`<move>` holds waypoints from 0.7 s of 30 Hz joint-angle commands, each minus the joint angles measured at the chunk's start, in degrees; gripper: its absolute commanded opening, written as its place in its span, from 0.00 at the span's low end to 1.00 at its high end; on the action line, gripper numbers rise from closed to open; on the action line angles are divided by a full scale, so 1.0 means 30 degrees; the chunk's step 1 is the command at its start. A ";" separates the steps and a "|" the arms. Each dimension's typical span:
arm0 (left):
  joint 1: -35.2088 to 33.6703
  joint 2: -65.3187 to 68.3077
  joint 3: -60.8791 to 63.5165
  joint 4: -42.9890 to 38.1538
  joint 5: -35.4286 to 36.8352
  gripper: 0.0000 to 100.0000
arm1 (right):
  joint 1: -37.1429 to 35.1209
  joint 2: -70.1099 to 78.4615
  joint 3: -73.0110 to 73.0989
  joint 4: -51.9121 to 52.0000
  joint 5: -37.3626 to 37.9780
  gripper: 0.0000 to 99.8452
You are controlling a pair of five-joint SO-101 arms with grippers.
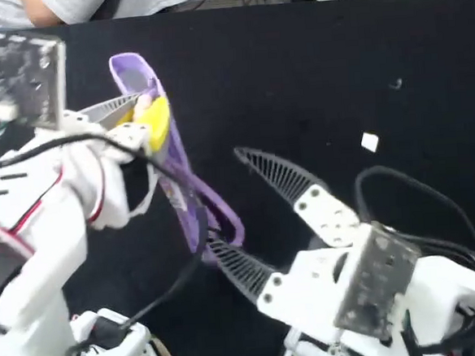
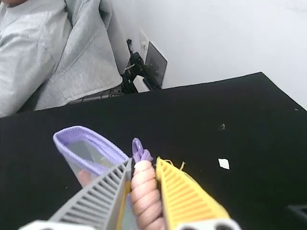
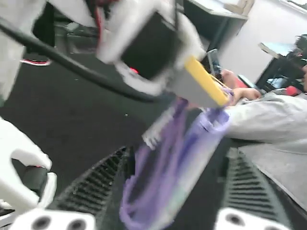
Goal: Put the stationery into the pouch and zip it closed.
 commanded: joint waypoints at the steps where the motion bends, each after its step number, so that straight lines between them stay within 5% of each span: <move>1: 0.0190 -0.0176 0.0747 -0.1670 0.0850 0.03 | -0.1524 0.0396 -0.1187 -0.0615 0.0176 0.33; 12: 0.2095 -0.0205 0.2828 -0.3018 0.1817 0.03 | -0.1553 0.0337 -0.3531 0.0967 0.0176 0.33; 21: 0.1597 -0.1436 0.2916 -0.3165 0.4425 0.03 | 0.2608 -0.0659 0.0571 -0.0615 -0.1582 0.33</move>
